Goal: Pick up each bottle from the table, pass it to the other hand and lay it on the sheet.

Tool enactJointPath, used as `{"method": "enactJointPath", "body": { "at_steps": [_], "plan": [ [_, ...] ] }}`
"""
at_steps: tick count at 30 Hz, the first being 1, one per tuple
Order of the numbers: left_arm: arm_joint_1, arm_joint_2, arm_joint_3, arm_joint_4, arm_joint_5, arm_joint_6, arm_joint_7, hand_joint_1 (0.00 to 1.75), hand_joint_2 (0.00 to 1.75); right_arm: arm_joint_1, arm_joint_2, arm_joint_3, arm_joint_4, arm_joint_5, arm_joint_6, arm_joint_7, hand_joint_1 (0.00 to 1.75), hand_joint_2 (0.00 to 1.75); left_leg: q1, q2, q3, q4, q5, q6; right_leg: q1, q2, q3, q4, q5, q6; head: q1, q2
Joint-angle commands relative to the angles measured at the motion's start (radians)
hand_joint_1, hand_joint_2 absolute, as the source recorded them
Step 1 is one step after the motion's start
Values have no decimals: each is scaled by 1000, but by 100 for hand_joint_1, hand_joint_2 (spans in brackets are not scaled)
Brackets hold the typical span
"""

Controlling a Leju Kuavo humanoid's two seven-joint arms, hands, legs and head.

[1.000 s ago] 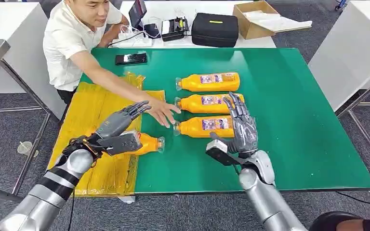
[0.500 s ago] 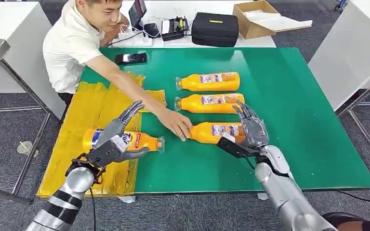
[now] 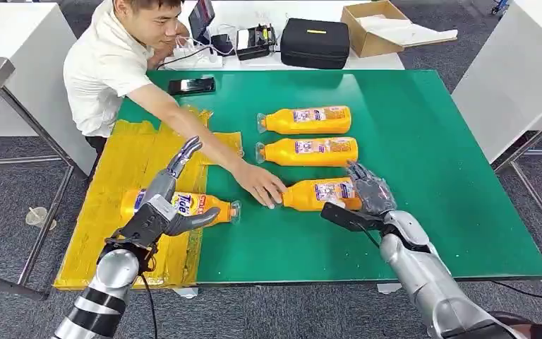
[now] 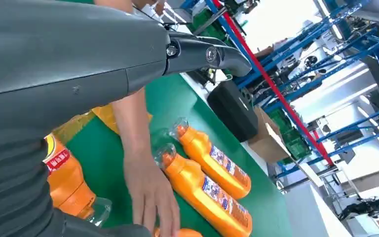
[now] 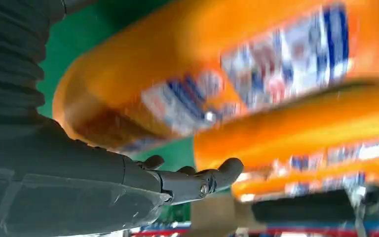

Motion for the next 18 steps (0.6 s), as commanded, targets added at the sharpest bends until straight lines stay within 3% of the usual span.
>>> {"method": "enactJointPath", "body": {
  "at_steps": [1,9,10,11,12,13,18],
  "plan": [
    [-20,-7,6,41,9,-6,-2,0,175,-132,-36,170,144,11,83,3,0,175,0,2,1,0,-1,0,0,1,1,0,0,-2,0,0],
    [-30,-4,-3,56,22,-9,-10,0,175,-222,-43,249,225,-3,178,36,0,175,1,4,2,1,-1,0,1,2,2,0,0,-4,0,0],
    [-32,-3,-5,59,24,-9,-10,0,175,-236,-41,264,247,-6,200,45,38,175,0,2,2,1,-1,0,1,1,1,0,0,-2,0,0],
    [-33,-2,-5,62,26,-9,-11,0,175,-243,-41,271,252,-7,202,48,112,175,1,3,3,1,-1,0,2,1,3,0,0,-4,0,0],
    [-33,-2,-5,62,26,-9,-11,0,175,-243,-41,271,252,-7,202,48,162,175,1,2,2,1,0,0,1,0,2,0,0,-3,0,0],
    [-31,-1,-6,63,28,-8,-11,0,175,-256,-40,285,269,-13,234,57,175,175,1,2,3,2,-1,0,2,0,3,0,0,-4,0,0],
    [-31,0,-7,68,30,-8,-11,0,175,-270,-49,299,268,-21,258,52,175,175,1,2,2,1,0,1,1,1,2,0,0,-3,0,0]
  ]
}}
